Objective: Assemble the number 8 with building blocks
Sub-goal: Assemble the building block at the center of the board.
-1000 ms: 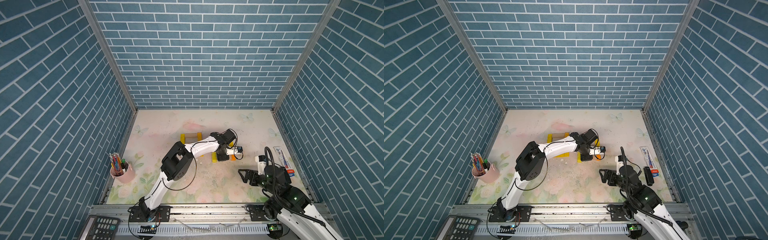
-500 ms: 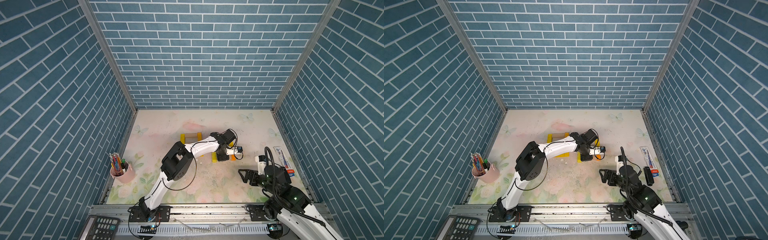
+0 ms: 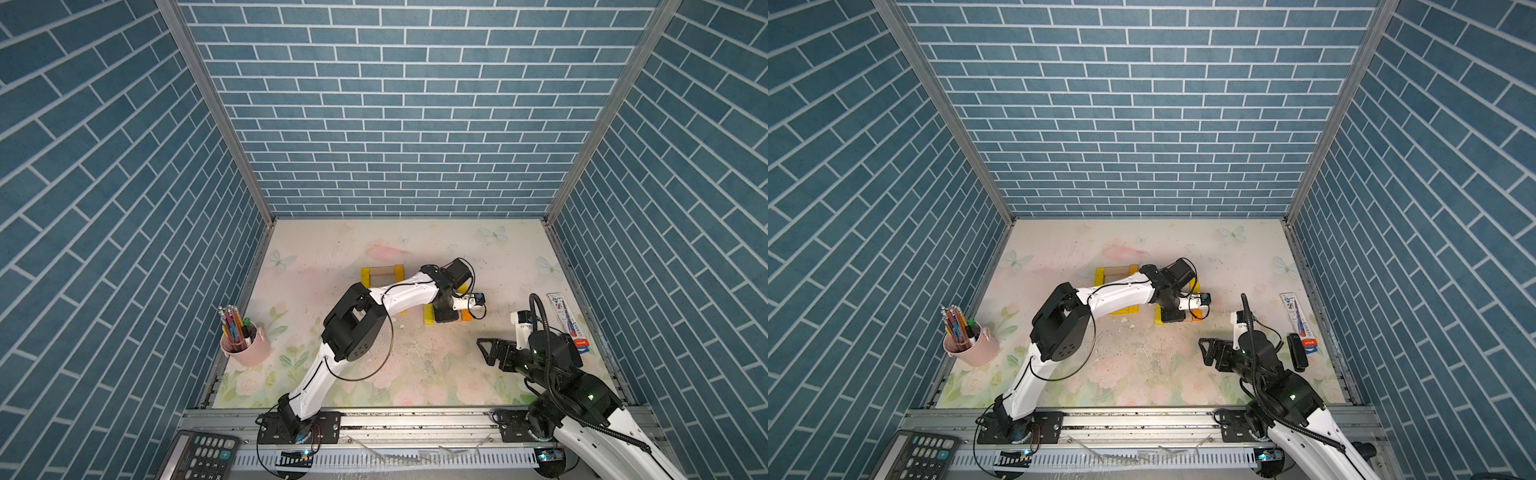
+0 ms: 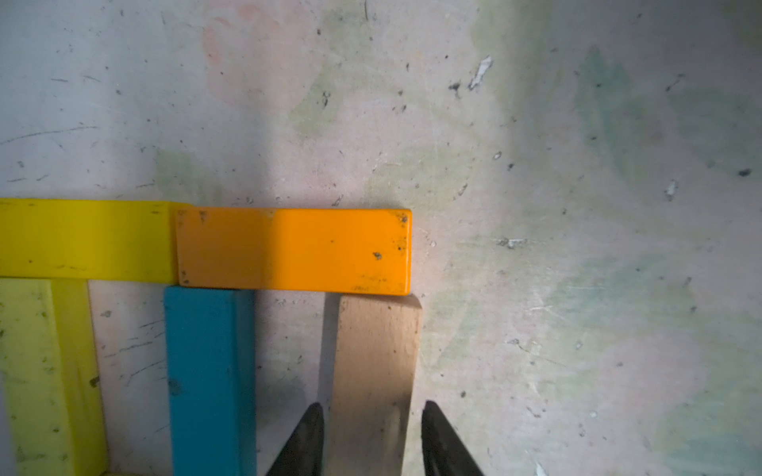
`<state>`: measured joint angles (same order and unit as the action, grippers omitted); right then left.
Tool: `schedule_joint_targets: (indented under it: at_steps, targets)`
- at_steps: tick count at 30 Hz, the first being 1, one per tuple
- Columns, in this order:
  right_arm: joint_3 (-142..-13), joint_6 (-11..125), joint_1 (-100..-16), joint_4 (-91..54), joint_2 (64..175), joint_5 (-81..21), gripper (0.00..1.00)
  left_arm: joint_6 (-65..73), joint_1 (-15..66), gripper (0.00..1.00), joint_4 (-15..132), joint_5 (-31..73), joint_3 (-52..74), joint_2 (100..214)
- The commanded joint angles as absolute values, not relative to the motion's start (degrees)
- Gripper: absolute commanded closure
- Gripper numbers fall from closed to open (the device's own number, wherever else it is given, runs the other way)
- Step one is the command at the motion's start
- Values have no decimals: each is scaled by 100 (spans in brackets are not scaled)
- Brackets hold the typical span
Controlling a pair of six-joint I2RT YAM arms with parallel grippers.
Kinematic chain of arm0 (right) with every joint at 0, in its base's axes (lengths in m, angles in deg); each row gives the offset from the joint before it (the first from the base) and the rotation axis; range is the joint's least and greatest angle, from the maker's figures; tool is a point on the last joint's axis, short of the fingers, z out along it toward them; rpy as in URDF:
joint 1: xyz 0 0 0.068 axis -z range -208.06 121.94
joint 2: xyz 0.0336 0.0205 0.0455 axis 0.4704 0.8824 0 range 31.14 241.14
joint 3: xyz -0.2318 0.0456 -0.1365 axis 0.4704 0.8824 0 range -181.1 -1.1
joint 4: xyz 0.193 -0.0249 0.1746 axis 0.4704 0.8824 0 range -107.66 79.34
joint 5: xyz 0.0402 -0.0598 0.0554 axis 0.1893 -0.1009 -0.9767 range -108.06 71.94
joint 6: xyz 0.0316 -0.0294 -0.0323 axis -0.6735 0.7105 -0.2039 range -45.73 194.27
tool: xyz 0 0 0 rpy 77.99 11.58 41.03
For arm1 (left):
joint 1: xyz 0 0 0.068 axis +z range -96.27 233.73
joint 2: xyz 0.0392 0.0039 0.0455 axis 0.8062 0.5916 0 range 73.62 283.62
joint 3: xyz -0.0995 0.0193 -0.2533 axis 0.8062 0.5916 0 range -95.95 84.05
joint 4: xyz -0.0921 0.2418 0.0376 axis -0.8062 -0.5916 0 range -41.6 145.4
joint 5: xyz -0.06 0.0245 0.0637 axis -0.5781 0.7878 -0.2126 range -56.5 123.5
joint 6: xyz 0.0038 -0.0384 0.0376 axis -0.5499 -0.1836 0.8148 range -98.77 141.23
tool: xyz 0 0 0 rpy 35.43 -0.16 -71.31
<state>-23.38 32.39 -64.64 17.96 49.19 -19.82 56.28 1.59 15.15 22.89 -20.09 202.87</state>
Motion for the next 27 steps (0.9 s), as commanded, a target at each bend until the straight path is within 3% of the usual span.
schedule_joint_targets:
  at_steps: [1,6,13,21,27]
  targets:
    - [-2335,3332,-6453,1911,4906,-1909,7,5565,179,56,1441,2165,-1956,20362]
    - [-2336,3422,-6449,1792,5045,-1844,7,4905,179,50,1758,2069,-1850,19951]
    - [-2347,3610,-6453,1436,5297,-1880,8,3515,179,41,3173,2286,-627,18740]
    - [-2590,3696,-6455,1049,5703,-1263,6,1764,222,2,4281,3445,968,17181]
    - [-3173,4438,-6445,490,6799,-633,5,1022,715,0,4768,4144,2282,15968]
